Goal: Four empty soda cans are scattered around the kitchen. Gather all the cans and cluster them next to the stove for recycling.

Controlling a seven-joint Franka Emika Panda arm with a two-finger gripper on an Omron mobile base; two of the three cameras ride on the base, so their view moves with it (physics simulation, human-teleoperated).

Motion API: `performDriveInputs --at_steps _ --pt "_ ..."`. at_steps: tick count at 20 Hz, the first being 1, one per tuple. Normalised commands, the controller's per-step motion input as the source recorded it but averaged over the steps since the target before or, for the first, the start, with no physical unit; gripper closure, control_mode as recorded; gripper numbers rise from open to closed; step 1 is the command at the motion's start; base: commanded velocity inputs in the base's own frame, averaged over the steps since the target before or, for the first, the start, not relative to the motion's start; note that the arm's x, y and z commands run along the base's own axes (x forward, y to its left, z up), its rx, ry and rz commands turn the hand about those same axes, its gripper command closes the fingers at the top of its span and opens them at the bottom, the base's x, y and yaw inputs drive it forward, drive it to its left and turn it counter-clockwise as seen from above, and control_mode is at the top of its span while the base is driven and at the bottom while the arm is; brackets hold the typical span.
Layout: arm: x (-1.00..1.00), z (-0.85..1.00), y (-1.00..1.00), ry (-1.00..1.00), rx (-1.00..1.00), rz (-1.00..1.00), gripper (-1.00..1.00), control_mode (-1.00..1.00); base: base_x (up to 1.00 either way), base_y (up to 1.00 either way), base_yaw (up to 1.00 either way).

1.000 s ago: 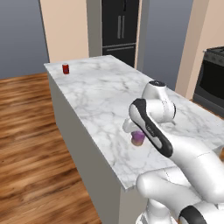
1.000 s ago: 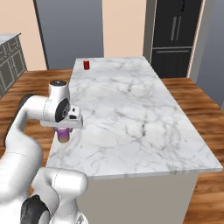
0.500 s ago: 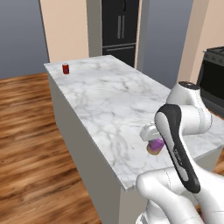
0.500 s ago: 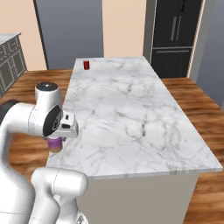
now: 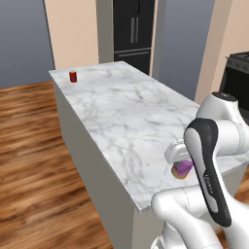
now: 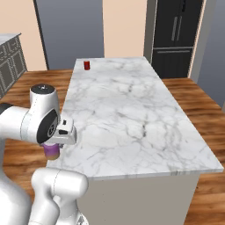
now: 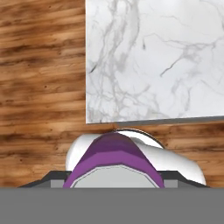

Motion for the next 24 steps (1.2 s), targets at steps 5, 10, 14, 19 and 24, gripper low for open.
performDriveInputs --at_steps 5,10,14,19,24 --pt "0.00 0.00 0.00 0.00 0.00 0.00 1.00 -1.00 0.00 0.00 0.00" --pt "0.00 0.00 0.00 0.00 0.00 0.00 1.00 1.00 0.00 0.00 0.00" --pt "0.00 0.00 0.00 0.00 0.00 0.00 1.00 1.00 -0.13 -0.48 0.00" --pt "0.00 0.00 0.00 0.00 0.00 0.00 1.00 1.00 -0.13 -1.00 0.06" --pt "0.00 0.00 0.00 0.00 0.00 0.00 1.00 1.00 0.00 -1.00 0.20"
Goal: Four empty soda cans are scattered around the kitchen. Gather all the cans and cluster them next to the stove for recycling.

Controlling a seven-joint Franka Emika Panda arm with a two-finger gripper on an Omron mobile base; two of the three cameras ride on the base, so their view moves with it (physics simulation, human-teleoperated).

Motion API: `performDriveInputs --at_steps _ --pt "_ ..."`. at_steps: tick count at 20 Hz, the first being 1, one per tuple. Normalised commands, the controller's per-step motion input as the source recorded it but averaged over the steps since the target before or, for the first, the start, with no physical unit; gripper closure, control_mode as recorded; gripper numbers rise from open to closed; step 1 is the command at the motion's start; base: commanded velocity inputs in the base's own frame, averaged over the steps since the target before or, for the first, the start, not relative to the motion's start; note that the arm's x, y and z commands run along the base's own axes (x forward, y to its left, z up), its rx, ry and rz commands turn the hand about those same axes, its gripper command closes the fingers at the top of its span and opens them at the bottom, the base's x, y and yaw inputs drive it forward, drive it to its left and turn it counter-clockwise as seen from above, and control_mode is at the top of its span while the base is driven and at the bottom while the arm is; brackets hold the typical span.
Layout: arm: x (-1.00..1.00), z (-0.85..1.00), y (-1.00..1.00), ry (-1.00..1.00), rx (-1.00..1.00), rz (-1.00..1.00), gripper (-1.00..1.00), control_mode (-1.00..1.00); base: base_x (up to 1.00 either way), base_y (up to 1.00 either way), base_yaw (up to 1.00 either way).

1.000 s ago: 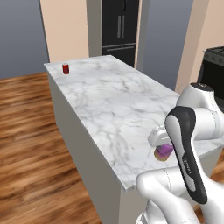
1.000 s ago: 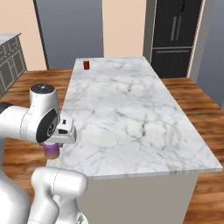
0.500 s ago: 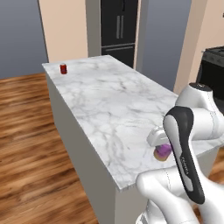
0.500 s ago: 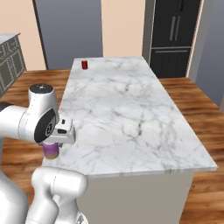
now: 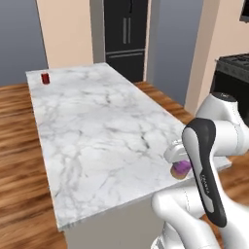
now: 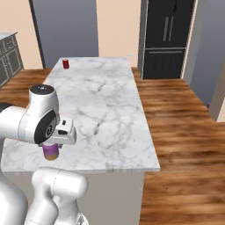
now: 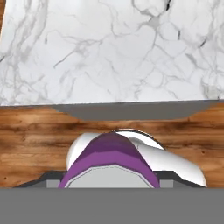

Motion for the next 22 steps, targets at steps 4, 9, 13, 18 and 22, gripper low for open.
performDriveInputs --at_steps 4,9,13,18,22 --pt "0.00 0.00 0.00 0.00 0.00 0.00 1.00 1.00 0.00 -1.00 0.04" --pt "0.00 0.00 0.00 0.00 0.00 0.00 1.00 1.00 -0.02 -1.00 0.00" --pt "0.00 0.00 0.00 0.00 0.00 0.00 1.00 1.00 -0.09 -1.00 0.00" --pt "0.00 0.00 0.00 0.00 0.00 0.00 1.00 1.00 -0.13 -1.00 -0.03" --pt "0.00 0.00 0.00 0.00 0.00 0.00 1.00 1.00 -0.06 -1.00 -0.10"
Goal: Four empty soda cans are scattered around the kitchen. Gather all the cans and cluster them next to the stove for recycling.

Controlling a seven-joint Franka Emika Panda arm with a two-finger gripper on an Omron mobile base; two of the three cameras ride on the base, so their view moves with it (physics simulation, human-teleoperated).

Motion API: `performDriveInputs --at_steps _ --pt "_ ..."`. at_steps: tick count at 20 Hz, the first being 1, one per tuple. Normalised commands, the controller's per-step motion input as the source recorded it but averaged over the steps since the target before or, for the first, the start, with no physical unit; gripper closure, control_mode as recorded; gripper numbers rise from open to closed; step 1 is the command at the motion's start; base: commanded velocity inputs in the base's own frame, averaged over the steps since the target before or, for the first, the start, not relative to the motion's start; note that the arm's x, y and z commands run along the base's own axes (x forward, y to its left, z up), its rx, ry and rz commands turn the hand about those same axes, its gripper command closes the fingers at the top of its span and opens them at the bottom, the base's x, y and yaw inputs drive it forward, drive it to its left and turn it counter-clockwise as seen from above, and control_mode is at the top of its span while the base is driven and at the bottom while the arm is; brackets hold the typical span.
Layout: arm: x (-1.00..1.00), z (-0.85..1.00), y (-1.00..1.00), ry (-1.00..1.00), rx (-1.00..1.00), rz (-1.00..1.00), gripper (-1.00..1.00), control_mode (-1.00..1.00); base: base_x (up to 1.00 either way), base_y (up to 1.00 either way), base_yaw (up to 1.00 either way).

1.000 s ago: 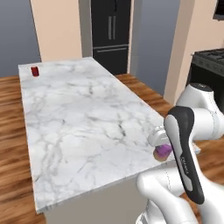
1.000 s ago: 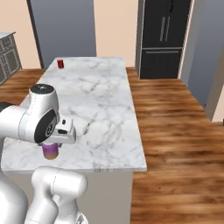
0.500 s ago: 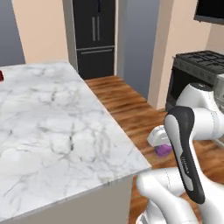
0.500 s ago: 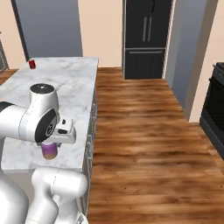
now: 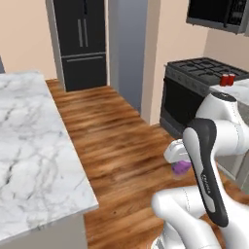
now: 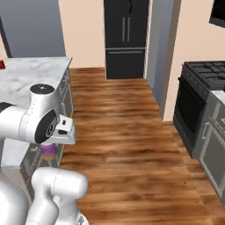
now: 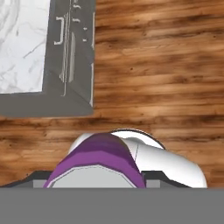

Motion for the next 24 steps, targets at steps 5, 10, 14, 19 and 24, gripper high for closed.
performDriveInputs --at_steps 5,10,14,19,24 --pt "0.00 0.00 0.00 0.00 0.00 0.00 1.00 1.00 -0.01 -0.79 -0.31" --pt "0.00 0.00 0.00 0.00 0.00 0.00 1.00 1.00 0.00 -0.29 -0.61" --pt "0.00 0.00 0.00 0.00 0.00 0.00 1.00 1.00 0.05 -0.29 -0.60" --pt "0.00 0.00 0.00 0.00 0.00 0.00 1.00 1.00 0.68 -0.08 -0.16" --pt "0.00 0.00 0.00 0.00 0.00 0.00 1.00 1.00 1.00 -0.30 0.04"
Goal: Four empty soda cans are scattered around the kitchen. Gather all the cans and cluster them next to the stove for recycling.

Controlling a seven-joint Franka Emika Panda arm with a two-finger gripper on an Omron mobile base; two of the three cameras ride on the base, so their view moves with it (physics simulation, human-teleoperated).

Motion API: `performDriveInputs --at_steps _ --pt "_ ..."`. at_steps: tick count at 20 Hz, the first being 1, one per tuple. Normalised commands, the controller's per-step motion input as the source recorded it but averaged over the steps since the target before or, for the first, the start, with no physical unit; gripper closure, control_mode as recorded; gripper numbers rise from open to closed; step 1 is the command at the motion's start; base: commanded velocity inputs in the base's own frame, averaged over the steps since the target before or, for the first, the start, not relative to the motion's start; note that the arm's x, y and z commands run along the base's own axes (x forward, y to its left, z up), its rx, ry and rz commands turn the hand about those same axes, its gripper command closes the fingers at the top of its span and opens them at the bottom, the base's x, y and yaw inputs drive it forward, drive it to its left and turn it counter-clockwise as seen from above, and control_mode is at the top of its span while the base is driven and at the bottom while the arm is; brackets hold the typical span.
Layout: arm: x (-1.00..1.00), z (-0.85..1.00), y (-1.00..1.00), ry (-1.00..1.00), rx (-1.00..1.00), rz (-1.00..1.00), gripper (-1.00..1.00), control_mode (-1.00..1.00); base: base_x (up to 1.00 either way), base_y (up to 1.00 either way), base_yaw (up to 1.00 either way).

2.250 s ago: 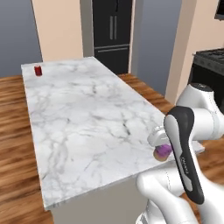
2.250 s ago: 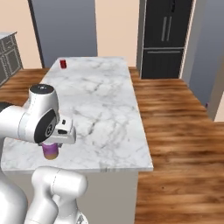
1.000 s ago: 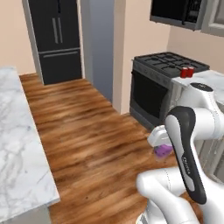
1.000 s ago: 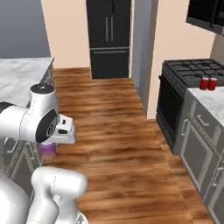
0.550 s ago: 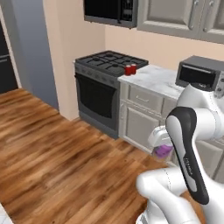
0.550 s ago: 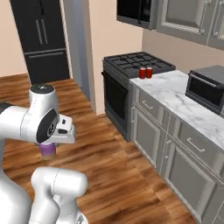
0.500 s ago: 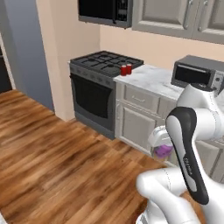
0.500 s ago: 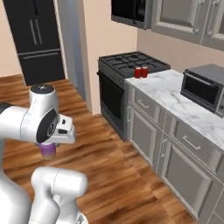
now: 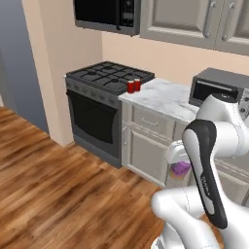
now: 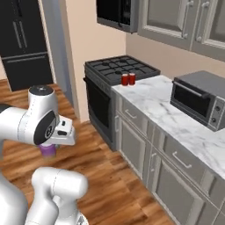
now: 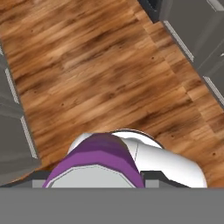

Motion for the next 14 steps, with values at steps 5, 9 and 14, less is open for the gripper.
performDriveInputs --at_steps 5,9,14 --pt "0.00 0.00 0.00 0.00 0.00 0.00 1.00 1.00 0.98 -0.89 0.10" --pt "0.00 0.00 0.00 0.00 0.00 0.00 1.00 1.00 0.92 -0.93 0.10" --pt "0.00 0.00 0.00 0.00 0.00 0.00 1.00 1.00 0.70 -0.78 0.10"
